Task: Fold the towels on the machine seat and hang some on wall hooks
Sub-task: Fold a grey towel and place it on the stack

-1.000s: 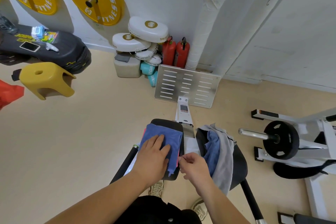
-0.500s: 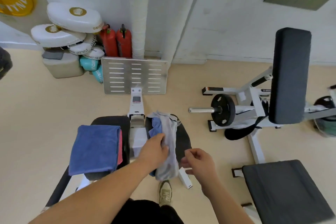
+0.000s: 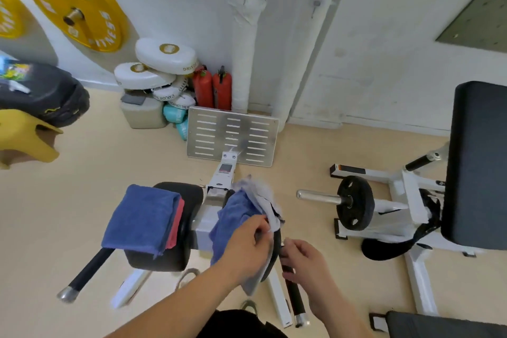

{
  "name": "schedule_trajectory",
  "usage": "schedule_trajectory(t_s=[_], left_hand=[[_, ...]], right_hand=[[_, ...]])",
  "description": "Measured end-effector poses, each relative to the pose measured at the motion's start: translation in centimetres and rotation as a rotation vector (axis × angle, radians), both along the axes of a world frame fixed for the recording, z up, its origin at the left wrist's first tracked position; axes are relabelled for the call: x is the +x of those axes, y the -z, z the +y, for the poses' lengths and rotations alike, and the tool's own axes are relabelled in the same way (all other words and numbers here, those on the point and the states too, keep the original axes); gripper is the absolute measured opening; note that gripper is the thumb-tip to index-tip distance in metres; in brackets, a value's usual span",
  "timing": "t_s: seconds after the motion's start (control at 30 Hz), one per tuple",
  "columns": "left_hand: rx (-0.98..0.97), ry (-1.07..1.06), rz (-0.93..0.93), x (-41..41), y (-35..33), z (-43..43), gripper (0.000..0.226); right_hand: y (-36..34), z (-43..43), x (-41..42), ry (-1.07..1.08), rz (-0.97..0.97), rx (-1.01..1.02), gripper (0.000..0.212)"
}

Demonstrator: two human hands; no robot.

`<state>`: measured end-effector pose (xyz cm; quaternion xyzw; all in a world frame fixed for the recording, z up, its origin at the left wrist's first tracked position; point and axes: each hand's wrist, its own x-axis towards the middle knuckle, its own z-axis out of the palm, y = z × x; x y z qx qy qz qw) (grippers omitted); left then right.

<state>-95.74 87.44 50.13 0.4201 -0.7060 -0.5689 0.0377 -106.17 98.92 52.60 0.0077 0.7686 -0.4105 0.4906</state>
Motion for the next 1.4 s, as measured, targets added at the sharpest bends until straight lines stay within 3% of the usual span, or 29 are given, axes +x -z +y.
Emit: schedule_trajectory(t_s=[0.17, 0.3, 0.43, 0.57, 0.67, 0.73, 0.87, 0.93, 1.03, 1.1, 1.2, 1.3, 1.4], left_hand=[[0.176, -0.008, 0.148, -0.3, -4.8, 3.2, 0.016], [0.110, -0.017, 0.191, 0.4, -5.1, 4.5, 0.014], [0.055, -0.297, 0.179, 0.6, -5.6, 5.1, 0.012], [0.086, -0.298, 0.181, 0.6, -6.7, 5.3, 0.027], [0.039, -0.297, 0.175, 0.3, -7.8, 5.4, 0.017], [0.009, -0.273, 0.187, 0.1, -8.7, 5.3, 0.005], [-0.095, -0.146, 0.226, -0.4, -10.8, 5.5, 0.012], [-0.154, -0.058, 0.222, -0.5, -11.8, 6.0, 0.015], [-0.268, 0.186, 0.199, -0.5, -13.5, 6.1, 0.019], [-0.304, 0.361, 0.199, -0.5, -14.8, 5.8, 0.018], [-0.352, 0.425, 0.236, -0.4, -16.9, 5.4, 0.013], [-0.452, 0.352, 0.248, 0.1, -17.9, 4.1, 0.008], [-0.423, 0.453, 0.126, 1.1, -17.9, 2.3, 0.021]], right_hand=[[-2.2, -0.7, -2.1, 0.008, -0.090, -0.237, 0.035], [-3.4, 0.4, -2.8, 0.043, -0.038, -0.262, 0.023], [-4.6, 1.5, -2.5, 0.113, -0.024, -0.328, 0.023], [-6.2, 2.9, -2.4, 0.143, -0.070, -0.419, 0.025], [-7.4, 3.8, -2.4, 0.145, -0.078, -0.456, 0.020], [-7.8, 4.5, -2.6, 0.158, -0.056, -0.451, 0.018], [-8.2, 6.3, -2.9, 0.122, 0.107, -0.339, 0.021], [-8.2, 7.3, -2.8, -0.010, 0.236, -0.245, 0.015], [-9.3, 8.4, -3.1, -0.254, 0.484, -0.256, 0.056], [-11.0, 8.3, -3.3, -0.395, 0.530, -0.393, 0.063], [-13.0, 7.5, -3.9, -0.533, 0.606, -0.492, 0.042], [-14.5, 6.8, -5.1, -0.542, 0.521, -0.530, 0.010], [-15.5, 6.8, -6.0, -0.531, 0.416, -0.597, 0.024]])
